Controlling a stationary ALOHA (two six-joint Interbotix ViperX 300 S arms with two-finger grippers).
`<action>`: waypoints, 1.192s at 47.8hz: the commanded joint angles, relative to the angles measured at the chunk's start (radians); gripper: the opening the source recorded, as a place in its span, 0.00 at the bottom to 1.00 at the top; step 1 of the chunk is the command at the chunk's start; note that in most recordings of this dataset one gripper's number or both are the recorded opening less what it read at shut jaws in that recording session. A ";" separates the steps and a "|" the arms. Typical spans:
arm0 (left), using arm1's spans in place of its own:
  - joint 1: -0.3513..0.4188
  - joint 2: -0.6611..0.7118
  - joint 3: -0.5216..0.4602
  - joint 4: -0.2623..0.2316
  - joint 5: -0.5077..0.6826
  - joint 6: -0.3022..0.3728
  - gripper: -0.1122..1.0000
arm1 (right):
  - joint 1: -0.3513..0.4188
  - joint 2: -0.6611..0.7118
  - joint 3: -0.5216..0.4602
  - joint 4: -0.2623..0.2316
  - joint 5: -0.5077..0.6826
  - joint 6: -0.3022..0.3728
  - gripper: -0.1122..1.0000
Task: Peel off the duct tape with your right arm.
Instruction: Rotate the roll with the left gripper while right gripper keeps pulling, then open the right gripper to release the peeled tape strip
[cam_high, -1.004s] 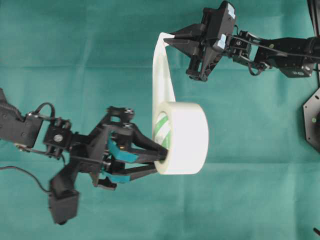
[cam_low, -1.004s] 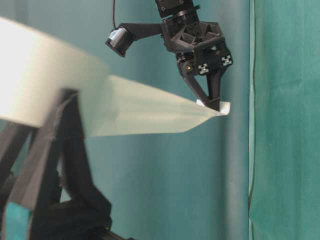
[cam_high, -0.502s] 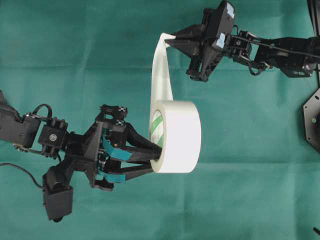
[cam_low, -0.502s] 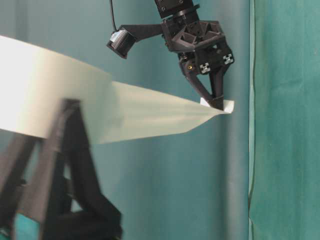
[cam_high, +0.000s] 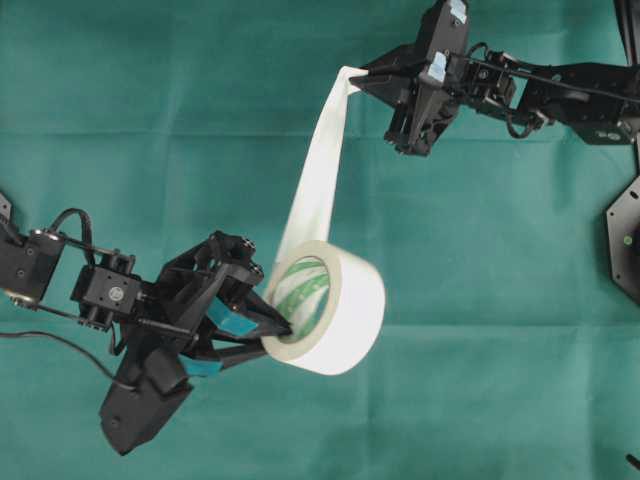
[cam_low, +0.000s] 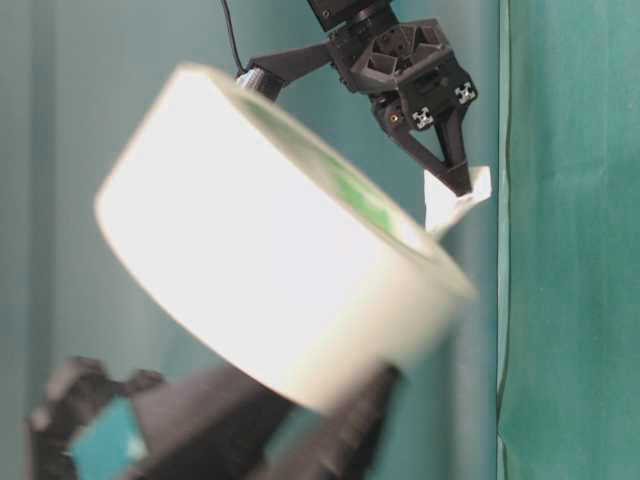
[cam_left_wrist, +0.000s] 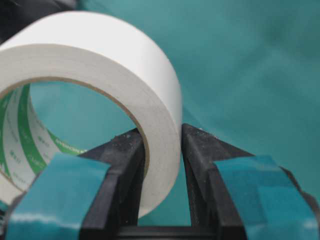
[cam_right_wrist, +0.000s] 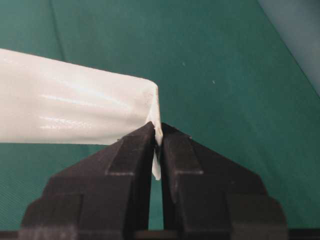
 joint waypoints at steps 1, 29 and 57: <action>-0.051 -0.025 -0.060 -0.008 0.114 -0.025 0.29 | -0.049 -0.023 -0.009 0.006 0.012 0.000 0.02; -0.034 0.123 -0.193 -0.014 0.568 -0.067 0.29 | -0.043 -0.021 -0.008 0.005 0.014 0.002 0.02; 0.002 0.135 -0.198 -0.012 0.572 -0.083 0.29 | -0.041 -0.021 0.002 -0.018 0.002 -0.003 0.02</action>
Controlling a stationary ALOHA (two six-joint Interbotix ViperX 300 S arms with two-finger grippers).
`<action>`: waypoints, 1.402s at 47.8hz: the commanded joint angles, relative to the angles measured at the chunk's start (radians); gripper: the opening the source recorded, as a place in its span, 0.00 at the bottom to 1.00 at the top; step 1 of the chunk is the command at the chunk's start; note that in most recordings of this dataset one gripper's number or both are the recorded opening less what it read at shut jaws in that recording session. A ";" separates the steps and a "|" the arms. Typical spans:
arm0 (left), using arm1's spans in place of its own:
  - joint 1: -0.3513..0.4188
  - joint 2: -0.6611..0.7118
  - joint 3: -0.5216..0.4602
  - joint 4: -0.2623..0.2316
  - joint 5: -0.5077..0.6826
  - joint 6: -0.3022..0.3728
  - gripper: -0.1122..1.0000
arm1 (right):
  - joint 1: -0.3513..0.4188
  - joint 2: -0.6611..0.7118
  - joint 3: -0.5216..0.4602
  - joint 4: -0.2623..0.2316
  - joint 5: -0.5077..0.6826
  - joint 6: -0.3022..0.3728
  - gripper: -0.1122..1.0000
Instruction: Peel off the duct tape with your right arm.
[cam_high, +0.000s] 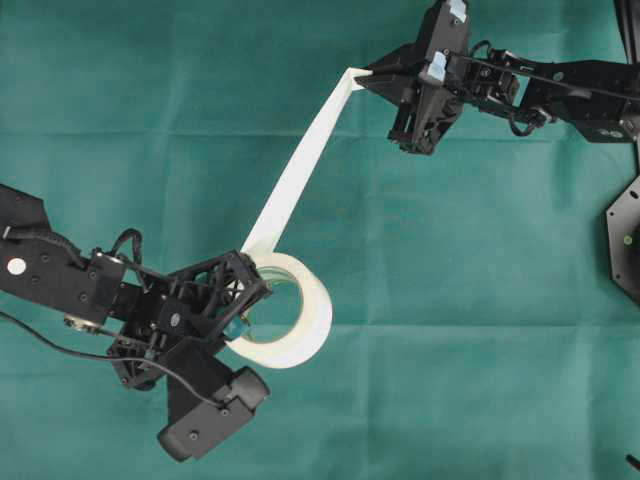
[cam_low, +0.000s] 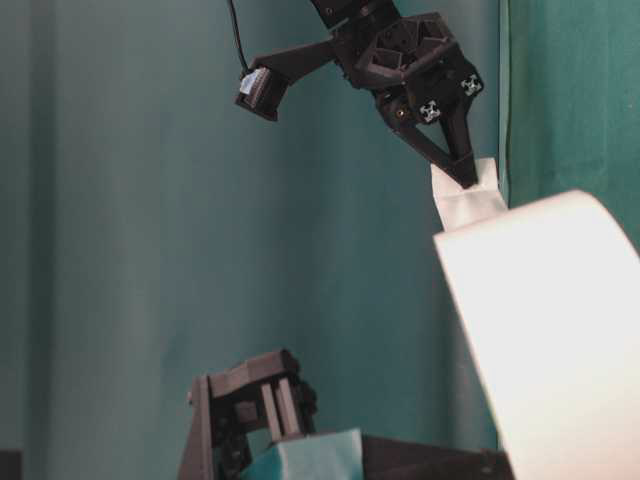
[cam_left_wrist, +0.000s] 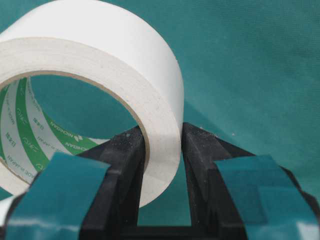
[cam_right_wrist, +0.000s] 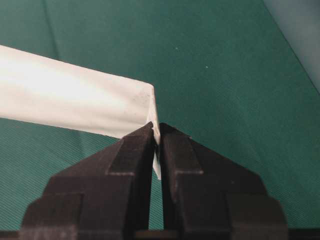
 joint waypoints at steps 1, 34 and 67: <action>-0.002 -0.015 -0.020 -0.014 -0.005 -0.006 0.29 | -0.034 -0.020 -0.005 0.000 -0.006 0.000 0.02; 0.058 -0.015 0.037 -0.012 0.002 -0.064 0.29 | -0.034 -0.081 0.058 -0.018 -0.006 -0.002 0.39; 0.057 0.074 0.049 -0.012 -0.049 -0.066 0.29 | -0.031 -0.247 0.190 -0.018 -0.011 0.002 0.40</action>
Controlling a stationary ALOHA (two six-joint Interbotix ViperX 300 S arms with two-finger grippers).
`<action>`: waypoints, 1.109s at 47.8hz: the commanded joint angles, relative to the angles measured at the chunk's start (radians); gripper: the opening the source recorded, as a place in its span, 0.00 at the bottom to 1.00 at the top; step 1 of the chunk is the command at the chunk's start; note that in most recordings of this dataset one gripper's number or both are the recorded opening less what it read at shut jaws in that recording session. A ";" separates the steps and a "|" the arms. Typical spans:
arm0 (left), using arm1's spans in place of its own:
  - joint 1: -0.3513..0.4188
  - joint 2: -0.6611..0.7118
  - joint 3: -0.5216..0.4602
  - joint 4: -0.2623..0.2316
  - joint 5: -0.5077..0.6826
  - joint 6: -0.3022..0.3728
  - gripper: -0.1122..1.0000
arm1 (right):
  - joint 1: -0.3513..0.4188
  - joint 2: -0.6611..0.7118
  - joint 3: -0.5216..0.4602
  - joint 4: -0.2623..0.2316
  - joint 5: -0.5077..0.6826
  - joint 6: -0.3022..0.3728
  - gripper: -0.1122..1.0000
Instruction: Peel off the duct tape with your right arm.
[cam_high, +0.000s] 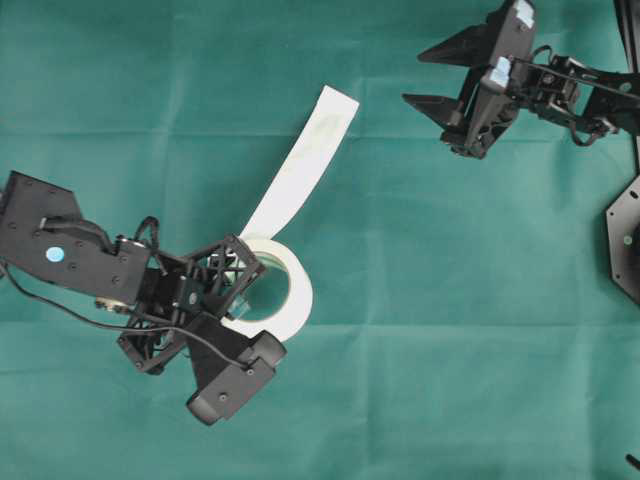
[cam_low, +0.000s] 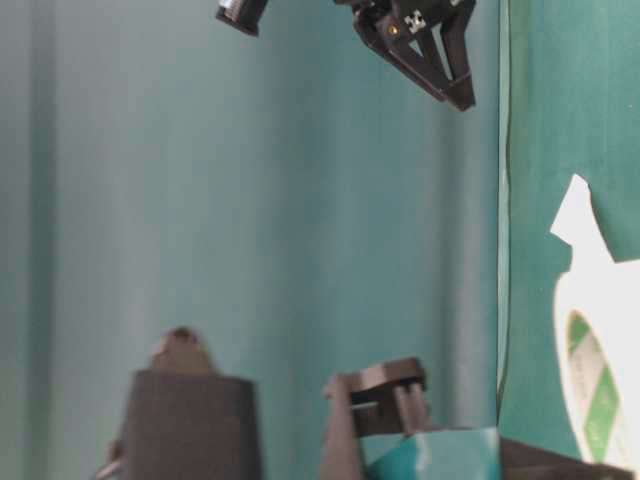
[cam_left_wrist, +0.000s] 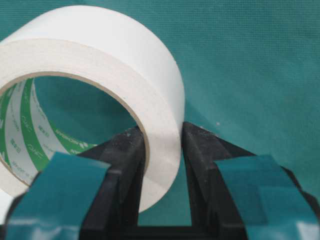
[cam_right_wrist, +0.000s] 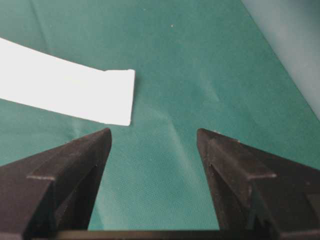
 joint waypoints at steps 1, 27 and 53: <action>-0.002 0.000 -0.012 -0.003 -0.011 0.000 0.29 | 0.003 -0.037 0.003 -0.002 -0.011 0.002 0.40; 0.020 0.034 0.023 -0.002 -0.097 -0.006 0.29 | 0.051 -0.202 0.100 -0.003 -0.092 0.002 0.40; 0.025 0.032 -0.017 0.011 -0.126 -0.026 0.29 | 0.071 -0.288 0.146 -0.003 -0.100 0.005 0.40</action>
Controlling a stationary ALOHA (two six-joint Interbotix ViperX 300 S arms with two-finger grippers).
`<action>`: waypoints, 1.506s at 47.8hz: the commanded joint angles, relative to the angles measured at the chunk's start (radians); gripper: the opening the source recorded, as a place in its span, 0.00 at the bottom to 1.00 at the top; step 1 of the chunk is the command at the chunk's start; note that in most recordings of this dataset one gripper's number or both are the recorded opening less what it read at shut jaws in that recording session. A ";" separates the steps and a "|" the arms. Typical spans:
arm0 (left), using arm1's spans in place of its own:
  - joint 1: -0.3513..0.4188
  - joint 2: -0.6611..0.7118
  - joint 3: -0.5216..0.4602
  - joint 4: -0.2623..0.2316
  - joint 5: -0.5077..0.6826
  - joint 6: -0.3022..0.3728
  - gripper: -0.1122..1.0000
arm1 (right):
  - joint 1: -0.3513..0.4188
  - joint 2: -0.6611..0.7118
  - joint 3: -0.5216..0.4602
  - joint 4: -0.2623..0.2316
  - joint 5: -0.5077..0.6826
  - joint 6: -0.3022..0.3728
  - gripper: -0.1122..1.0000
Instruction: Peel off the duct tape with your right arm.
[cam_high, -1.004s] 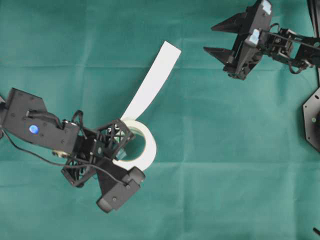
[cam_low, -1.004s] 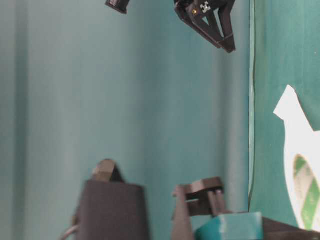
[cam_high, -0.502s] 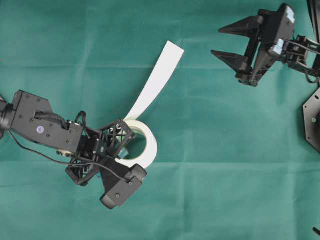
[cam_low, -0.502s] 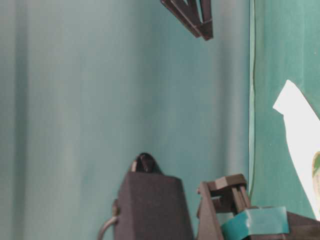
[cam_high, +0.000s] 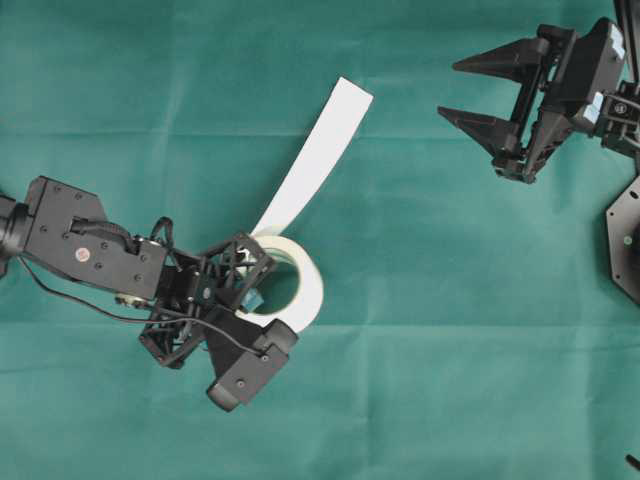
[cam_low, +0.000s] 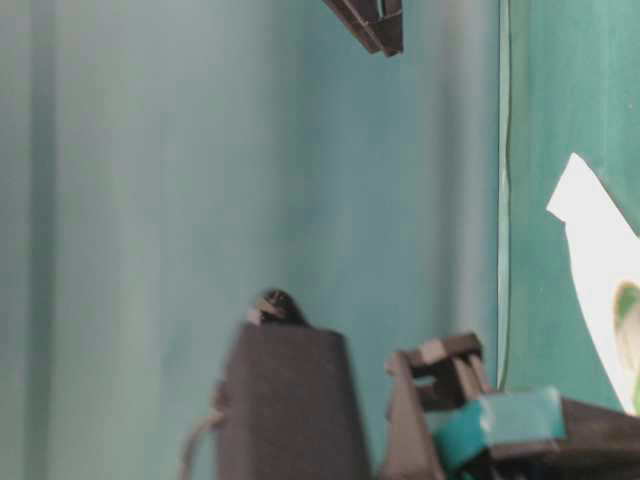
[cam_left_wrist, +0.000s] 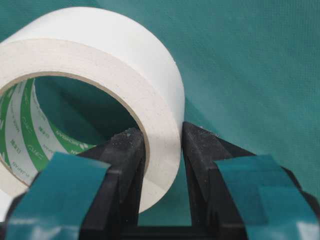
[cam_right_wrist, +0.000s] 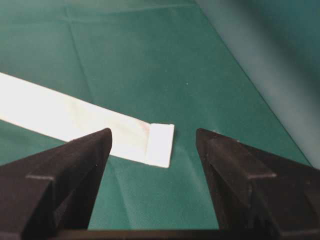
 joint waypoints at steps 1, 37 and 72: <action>-0.002 -0.017 -0.044 0.003 0.011 -0.003 0.29 | 0.003 -0.008 -0.009 -0.002 -0.012 0.002 0.40; -0.005 -0.020 -0.080 0.003 0.060 -0.048 0.44 | 0.005 -0.008 -0.006 -0.002 -0.017 0.002 0.40; -0.006 -0.178 -0.044 0.003 0.060 -0.048 0.42 | 0.018 -0.071 0.006 -0.002 -0.023 0.003 0.40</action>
